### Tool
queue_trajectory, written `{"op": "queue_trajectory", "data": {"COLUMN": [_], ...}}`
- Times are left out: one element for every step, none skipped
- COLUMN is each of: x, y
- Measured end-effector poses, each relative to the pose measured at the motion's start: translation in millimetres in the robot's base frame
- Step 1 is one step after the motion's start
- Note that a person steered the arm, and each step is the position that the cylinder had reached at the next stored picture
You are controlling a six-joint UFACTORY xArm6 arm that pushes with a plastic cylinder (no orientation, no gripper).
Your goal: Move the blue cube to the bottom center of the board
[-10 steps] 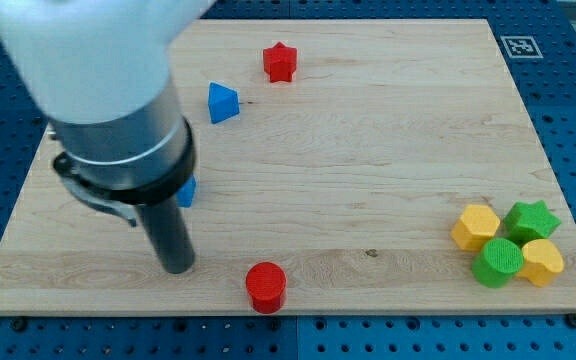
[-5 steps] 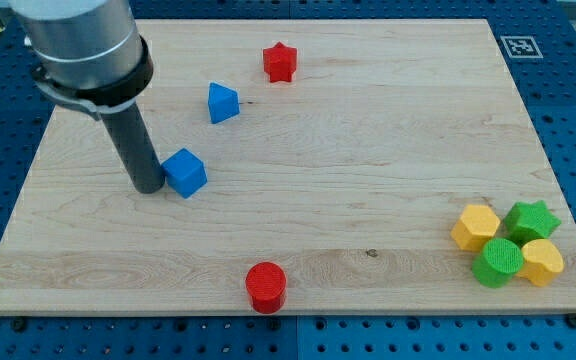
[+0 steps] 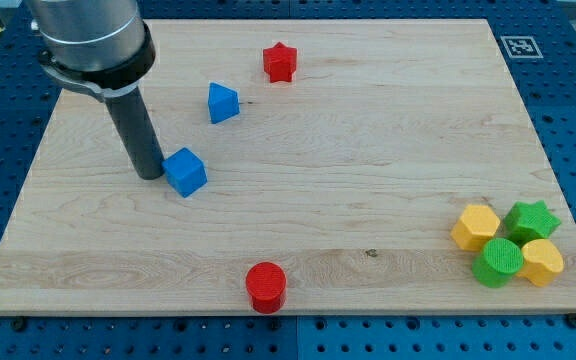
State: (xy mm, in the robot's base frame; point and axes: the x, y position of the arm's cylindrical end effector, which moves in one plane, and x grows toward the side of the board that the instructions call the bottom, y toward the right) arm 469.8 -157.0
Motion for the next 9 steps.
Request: {"op": "queue_trajectory", "data": {"x": [3, 13, 18, 18, 15, 0, -5, -4, 14], "y": [4, 11, 22, 29, 29, 29, 32, 40, 49]}}
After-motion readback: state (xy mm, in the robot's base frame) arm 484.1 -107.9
